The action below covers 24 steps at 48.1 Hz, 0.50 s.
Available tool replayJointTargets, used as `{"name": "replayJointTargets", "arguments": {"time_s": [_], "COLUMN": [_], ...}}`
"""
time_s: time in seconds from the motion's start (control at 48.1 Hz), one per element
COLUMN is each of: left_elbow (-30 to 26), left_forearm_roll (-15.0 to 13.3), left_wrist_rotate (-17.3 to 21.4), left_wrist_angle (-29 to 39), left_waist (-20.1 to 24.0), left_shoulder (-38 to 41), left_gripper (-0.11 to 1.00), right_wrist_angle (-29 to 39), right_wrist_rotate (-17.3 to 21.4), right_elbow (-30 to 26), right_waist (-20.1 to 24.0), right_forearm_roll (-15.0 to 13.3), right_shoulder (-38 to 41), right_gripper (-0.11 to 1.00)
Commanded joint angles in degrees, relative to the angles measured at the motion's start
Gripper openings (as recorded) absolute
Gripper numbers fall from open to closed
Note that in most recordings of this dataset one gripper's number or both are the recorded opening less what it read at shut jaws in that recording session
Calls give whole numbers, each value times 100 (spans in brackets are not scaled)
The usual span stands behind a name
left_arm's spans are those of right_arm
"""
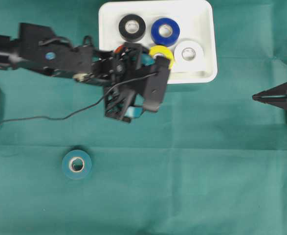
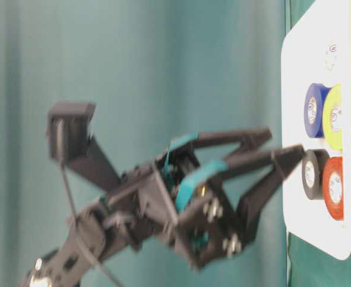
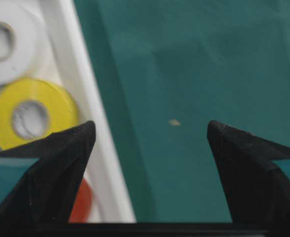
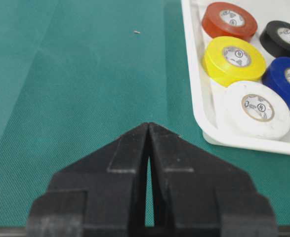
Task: Put the tape into the white case with the left arm.
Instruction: 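Release the white tape and withdraw the left gripper leftward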
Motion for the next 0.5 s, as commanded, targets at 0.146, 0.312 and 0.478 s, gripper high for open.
{"name": "replayJointTargets", "arguments": {"time_s": [0.146,0.312,0.478], "left_elbow": [598,1081,1564], "left_forearm_roll": [-18,-9,-9], "left_wrist_rotate": [-369,-642,-703], "left_wrist_angle": [-44,-44,-149], "left_waist": [-97,-158,-281], "left_shoulder": [-738,-1143,-1547], "left_gripper": [93,93,93], "right_wrist_angle": [-53,-62,-53], "right_wrist_rotate": [0,0,-9], "right_elbow": [-70,-70,-70], "right_waist": [-9,-9,-9], "right_forearm_roll": [0,0,0], "right_shoulder": [35,35,35], "right_gripper": [-9,-9,-9]}}
